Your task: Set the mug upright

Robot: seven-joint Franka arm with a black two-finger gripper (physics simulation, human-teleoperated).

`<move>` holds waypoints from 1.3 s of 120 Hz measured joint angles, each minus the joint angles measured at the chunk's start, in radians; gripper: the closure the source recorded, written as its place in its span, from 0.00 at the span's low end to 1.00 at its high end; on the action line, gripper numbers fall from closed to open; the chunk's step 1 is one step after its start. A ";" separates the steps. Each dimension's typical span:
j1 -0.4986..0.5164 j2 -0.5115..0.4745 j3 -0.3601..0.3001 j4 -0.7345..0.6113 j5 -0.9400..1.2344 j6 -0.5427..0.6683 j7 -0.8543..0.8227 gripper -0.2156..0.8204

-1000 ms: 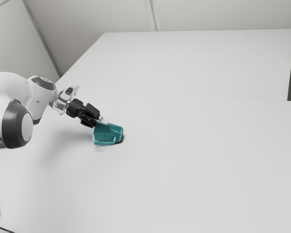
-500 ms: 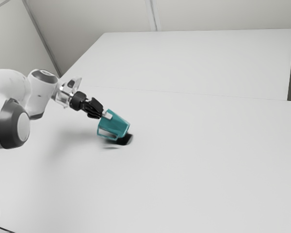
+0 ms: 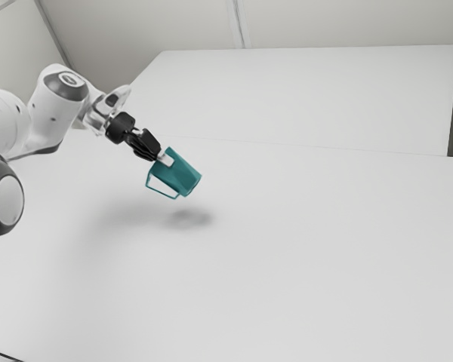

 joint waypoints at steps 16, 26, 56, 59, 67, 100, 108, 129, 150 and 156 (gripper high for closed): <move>-0.026 -0.034 -0.001 0.000 0.097 0.025 -0.038 0.97; -0.045 -0.062 -0.001 0.000 0.157 0.040 -0.064 0.97; -0.064 -0.126 -0.070 -0.007 0.339 0.084 -0.170 0.97; -0.065 -0.128 -0.075 -0.007 0.356 0.089 -0.182 0.97; -0.073 -0.133 -0.083 -0.008 0.401 0.105 -0.211 0.97; -0.123 -0.140 -0.095 -0.008 0.575 0.180 -0.321 0.97; -0.130 -0.138 -0.104 -0.010 0.603 0.201 -0.345 0.97; -0.151 -0.123 -0.117 -0.020 0.683 0.253 -0.404 0.97; -0.168 -0.087 -0.125 -0.024 0.741 0.305 -0.450 0.97; -0.172 -0.078 -0.125 -0.025 0.750 0.318 -0.461 0.96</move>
